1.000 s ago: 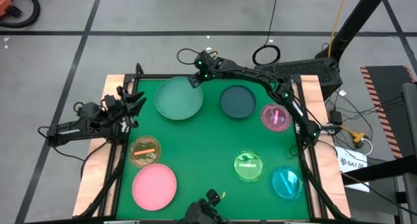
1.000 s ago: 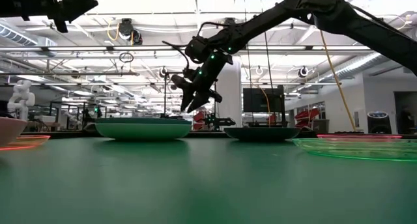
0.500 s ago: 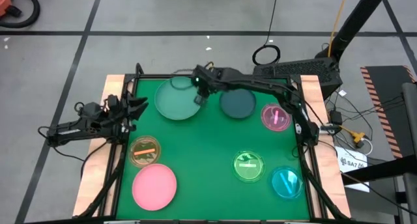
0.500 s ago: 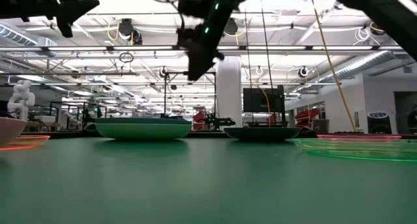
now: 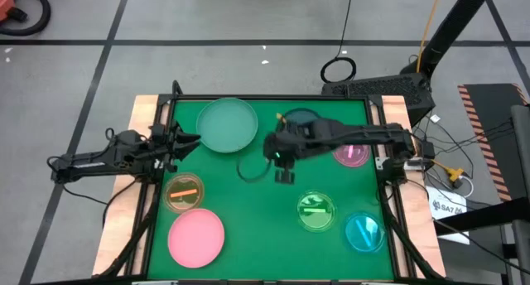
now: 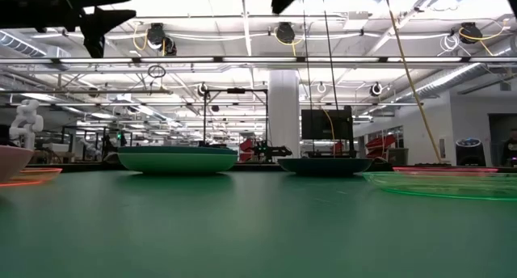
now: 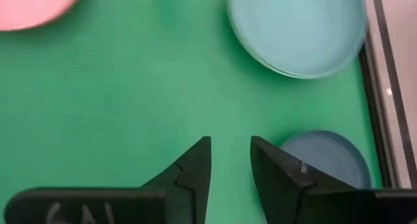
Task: Stack plastic plates
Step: Stack the dark blue plate on top of the dark green plate
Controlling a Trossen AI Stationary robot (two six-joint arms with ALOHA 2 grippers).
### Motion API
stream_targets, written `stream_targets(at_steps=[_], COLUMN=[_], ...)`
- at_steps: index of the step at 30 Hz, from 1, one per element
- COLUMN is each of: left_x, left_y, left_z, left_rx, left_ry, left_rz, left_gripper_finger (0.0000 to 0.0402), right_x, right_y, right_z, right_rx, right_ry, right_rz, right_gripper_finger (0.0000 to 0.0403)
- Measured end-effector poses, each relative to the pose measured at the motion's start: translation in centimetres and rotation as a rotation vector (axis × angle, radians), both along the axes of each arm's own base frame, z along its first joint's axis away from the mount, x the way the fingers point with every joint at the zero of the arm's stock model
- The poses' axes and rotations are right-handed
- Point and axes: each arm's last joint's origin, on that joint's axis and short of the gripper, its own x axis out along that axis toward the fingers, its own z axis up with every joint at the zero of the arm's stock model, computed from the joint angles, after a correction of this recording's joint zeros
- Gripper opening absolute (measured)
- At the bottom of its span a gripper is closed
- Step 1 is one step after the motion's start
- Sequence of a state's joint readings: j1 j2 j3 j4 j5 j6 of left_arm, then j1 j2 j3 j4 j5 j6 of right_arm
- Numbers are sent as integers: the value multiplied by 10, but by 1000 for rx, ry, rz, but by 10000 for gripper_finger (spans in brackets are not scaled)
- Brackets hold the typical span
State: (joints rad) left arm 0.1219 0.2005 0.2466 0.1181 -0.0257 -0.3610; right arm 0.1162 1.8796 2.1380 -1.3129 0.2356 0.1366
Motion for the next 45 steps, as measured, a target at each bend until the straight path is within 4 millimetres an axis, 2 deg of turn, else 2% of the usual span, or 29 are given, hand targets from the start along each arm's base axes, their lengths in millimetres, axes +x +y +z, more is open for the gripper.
stream_targets(at_steps=[4, 7, 10, 14, 21, 24, 28, 33, 39, 42, 45], left_x=[6, 9, 11, 13, 13, 13, 12, 10, 7, 5, 4], left_y=[1, 1, 1, 2, 2, 3, 6, 9, 12, 13, 13], left_z=[-1, -1, -1, -2, -2, -2, -1, 4, 11, 13, 16], left_rx=[-23, -44, -55, -66, -58, -43, -16, 69, 236, 275, 271], left_ry=[17, 13, 14, 24, 24, 23, 22, -12, -7, -2, -33], left_rz=[-3, -7, -9, -10, 13, 57, 141, 266, 436, 501, 527], left_gripper_finger=[138, 138, 138, 138, 138, 138, 138, 138, 138, 138, 138], right_x=[-11, -17, -27, -49, -83, -90, -94, -89, -72, -67, -66], right_y=[30, 46, 51, 43, 3, -22, -54, -90, -125, -134, -135], right_z=[9, 7, -5, -29, -73, -96, -130, -158, -183, -197, -205], right_rx=[0, -38, -131, -175, -130, -122, -153, -182, -93, -22, 84], right_ry=[-26, -25, 0, -10, -202, -287, -310, -316, -339, -325, -289], right_rz=[83, 128, 112, 35, -97, -176, -264, -316, -281, -280, -339], right_gripper_finger=[100, 100, 100, 100, 100, 100, 100, 100, 100, 100, 104])
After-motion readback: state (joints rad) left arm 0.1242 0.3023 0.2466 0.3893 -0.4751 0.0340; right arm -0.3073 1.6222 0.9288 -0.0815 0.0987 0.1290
